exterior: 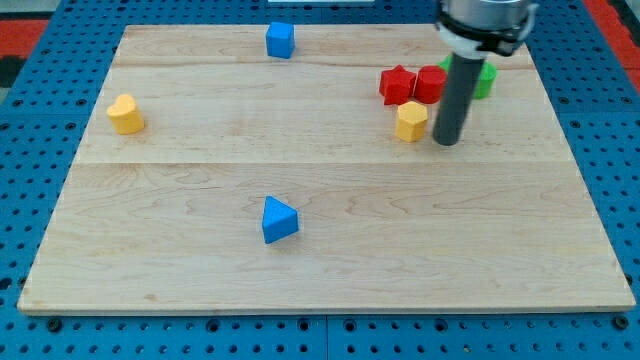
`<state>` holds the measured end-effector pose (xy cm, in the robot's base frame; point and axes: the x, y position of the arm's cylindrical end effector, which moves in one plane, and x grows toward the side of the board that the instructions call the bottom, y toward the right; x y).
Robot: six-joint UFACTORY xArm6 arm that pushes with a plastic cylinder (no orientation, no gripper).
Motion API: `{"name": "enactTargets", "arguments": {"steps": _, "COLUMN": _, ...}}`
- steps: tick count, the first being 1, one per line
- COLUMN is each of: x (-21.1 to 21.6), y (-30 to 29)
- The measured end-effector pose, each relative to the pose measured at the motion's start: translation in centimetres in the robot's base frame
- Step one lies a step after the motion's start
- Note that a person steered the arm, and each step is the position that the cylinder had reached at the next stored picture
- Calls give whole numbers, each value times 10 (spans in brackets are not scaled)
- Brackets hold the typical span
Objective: Place the yellow hexagon right to the yellow heart
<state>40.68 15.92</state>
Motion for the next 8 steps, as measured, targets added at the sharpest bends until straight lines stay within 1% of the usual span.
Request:
{"name": "enactTargets", "arguments": {"steps": 1, "x": -7, "y": -19}}
{"name": "enactTargets", "arguments": {"steps": 2, "x": -14, "y": -93}}
{"name": "enactTargets", "arguments": {"steps": 3, "x": -18, "y": -129}}
{"name": "enactTargets", "arguments": {"steps": 4, "x": -18, "y": -86}}
{"name": "enactTargets", "arguments": {"steps": 5, "x": -45, "y": -97}}
{"name": "enactTargets", "arguments": {"steps": 6, "x": -59, "y": -110}}
{"name": "enactTargets", "arguments": {"steps": 7, "x": -66, "y": -186}}
{"name": "enactTargets", "arguments": {"steps": 8, "x": -113, "y": -173}}
